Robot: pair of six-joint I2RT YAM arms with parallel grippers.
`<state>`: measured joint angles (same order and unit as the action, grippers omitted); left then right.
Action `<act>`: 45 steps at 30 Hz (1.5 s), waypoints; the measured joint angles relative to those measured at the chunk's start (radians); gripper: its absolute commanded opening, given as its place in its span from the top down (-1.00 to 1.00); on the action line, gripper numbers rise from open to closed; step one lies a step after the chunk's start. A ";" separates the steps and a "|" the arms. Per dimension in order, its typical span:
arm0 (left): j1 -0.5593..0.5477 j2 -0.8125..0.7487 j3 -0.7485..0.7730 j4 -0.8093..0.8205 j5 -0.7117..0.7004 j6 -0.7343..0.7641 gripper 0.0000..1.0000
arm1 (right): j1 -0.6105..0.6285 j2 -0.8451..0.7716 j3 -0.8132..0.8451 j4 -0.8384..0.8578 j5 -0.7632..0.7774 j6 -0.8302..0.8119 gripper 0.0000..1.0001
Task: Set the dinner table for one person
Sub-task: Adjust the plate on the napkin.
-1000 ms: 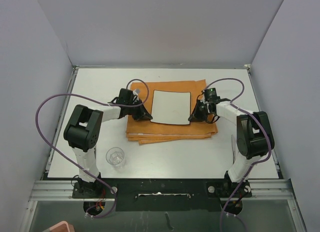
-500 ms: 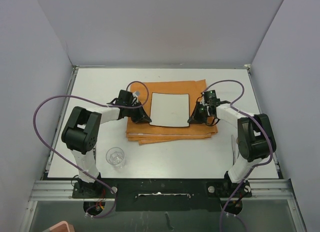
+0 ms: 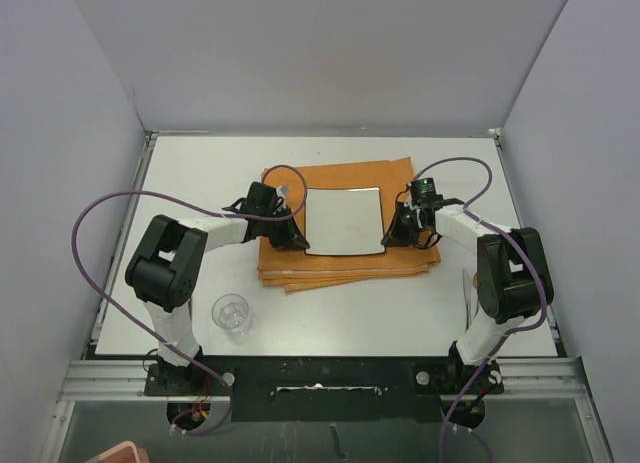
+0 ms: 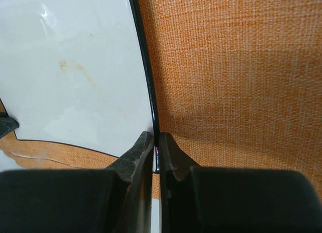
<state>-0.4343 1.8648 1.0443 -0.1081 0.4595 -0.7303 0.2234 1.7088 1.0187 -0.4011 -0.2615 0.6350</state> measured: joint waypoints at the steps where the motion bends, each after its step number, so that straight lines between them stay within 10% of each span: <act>1: -0.005 0.000 0.000 0.000 -0.002 -0.001 1.00 | -0.001 0.000 0.002 -0.005 0.003 -0.001 1.00; 12: -0.013 -0.001 0.001 -0.002 -0.009 -0.015 0.96 | -0.001 0.000 0.014 -0.024 0.018 -0.003 1.00; 15: -0.016 -0.001 0.001 -0.002 -0.012 -0.016 0.37 | -0.001 0.001 0.016 -0.027 0.022 -0.003 0.84; 18: -0.033 -0.001 0.001 -0.007 -0.009 -0.002 0.22 | 0.002 0.004 0.026 -0.034 0.013 -0.001 0.65; 22: -0.072 -0.001 0.012 -0.036 -0.013 0.033 0.18 | 0.007 0.006 0.032 -0.035 0.006 -0.001 0.27; 33: -0.076 -0.023 0.041 -0.116 -0.032 0.089 0.27 | 0.014 0.006 0.125 -0.040 -0.019 -0.004 0.12; 35: -0.076 -0.024 0.041 -0.122 -0.035 0.092 0.36 | 0.014 0.006 0.142 -0.049 -0.006 -0.012 0.35; 37: -0.076 -0.025 0.042 -0.127 -0.038 0.093 0.44 | 0.011 0.006 0.161 -0.069 0.028 -0.029 0.99; 45: -0.076 -0.025 0.042 -0.142 -0.041 0.096 0.61 | -0.062 0.008 0.203 -0.139 0.159 -0.033 1.00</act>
<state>-0.5098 1.8400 1.0859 -0.2497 0.4187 -0.6342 0.1612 1.7164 1.2221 -0.5404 -0.1020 0.6018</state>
